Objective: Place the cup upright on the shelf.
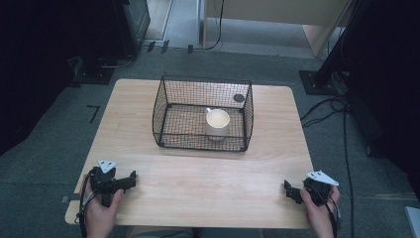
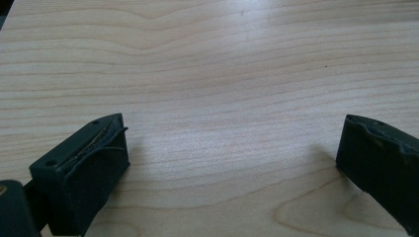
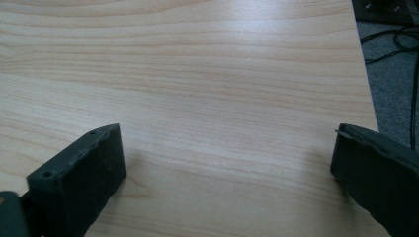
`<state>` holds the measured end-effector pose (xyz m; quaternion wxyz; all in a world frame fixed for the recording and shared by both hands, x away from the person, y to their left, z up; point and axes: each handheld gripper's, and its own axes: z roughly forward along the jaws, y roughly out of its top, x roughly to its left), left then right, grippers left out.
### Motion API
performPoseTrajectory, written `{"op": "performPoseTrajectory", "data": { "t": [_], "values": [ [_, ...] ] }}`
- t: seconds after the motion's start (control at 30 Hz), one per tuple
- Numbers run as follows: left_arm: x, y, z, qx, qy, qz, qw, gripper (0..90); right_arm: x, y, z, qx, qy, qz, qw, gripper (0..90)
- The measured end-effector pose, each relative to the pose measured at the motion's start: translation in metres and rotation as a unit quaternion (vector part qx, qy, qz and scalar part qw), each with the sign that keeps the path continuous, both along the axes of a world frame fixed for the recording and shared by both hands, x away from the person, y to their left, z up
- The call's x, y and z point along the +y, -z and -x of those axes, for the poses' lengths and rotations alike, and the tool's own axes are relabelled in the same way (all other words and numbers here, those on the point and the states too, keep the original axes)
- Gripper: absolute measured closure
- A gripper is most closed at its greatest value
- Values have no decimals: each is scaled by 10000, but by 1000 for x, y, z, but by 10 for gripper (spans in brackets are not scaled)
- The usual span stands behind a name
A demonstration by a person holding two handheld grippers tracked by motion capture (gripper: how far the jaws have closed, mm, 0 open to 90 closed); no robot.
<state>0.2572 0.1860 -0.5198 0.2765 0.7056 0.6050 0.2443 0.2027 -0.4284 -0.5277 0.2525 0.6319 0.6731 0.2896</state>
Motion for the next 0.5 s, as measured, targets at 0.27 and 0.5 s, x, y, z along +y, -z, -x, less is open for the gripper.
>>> {"op": "performPoseTrajectory", "data": {
  "t": [0.27, 0.5],
  "values": [
    [-1, 0, 0, 0, 20, -10, 10000, 0, 0, 0, 0, -2, -9, -4, 10000, 0],
    [-2, 0, 0, 4, 1, -6, 10000, 0, 0, 0, 0, -3, -8, -4, 10000, 0]
  ]
}}
